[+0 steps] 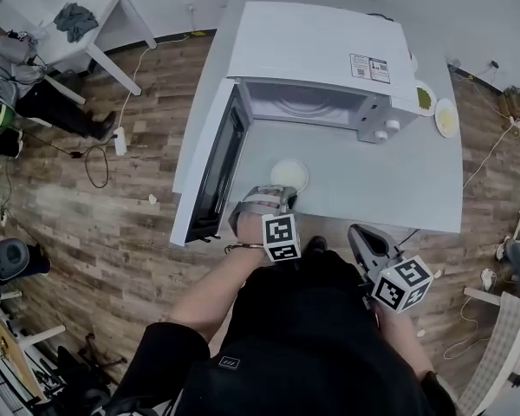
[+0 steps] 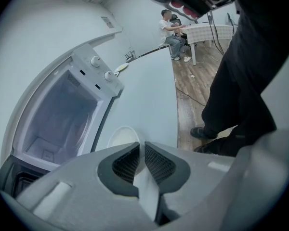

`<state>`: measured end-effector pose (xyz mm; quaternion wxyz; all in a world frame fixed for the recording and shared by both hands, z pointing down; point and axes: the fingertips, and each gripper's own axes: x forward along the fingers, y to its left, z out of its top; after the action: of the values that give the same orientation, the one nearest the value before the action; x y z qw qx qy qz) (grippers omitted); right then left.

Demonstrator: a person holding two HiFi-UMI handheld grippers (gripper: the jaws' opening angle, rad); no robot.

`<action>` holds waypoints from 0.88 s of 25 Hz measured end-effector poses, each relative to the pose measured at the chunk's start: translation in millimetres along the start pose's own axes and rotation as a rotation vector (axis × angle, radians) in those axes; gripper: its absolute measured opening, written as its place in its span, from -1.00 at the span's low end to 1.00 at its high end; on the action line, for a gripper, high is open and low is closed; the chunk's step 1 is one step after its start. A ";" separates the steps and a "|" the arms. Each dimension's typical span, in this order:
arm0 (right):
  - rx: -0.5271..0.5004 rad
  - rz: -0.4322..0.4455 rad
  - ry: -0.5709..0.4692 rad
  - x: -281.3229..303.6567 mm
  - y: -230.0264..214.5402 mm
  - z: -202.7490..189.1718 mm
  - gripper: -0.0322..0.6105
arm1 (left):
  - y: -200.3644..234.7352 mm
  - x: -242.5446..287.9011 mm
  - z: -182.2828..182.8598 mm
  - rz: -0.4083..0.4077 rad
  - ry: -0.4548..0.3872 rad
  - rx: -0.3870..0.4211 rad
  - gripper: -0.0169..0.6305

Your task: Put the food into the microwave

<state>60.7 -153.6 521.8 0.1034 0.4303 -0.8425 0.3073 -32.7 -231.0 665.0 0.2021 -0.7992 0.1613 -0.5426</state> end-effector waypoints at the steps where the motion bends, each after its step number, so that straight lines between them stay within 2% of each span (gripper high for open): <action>1: -0.002 0.001 -0.002 0.0 0.5 0.4 -0.86 | 2.3 -2.1 0.3 0.007 -0.001 0.002 -0.83; 8: 0.008 0.021 -0.009 -4.0 0.8 -2.8 -0.86 | 21.0 -12.6 7.9 0.064 0.005 0.025 -0.83; 17: 0.004 0.052 -0.037 -10.1 -34.4 23.7 -0.86 | 70.9 -10.0 36.0 0.108 0.031 0.019 -0.83; 22: 0.001 0.058 -0.002 -13.2 -62.7 21.1 -0.86 | 112.3 1.3 49.8 0.164 0.053 0.021 -0.83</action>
<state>120.0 -185.3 526.3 0.0932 0.4061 -0.8546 0.3099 9.8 -321.6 593.6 0.2497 -0.7666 0.2258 -0.5467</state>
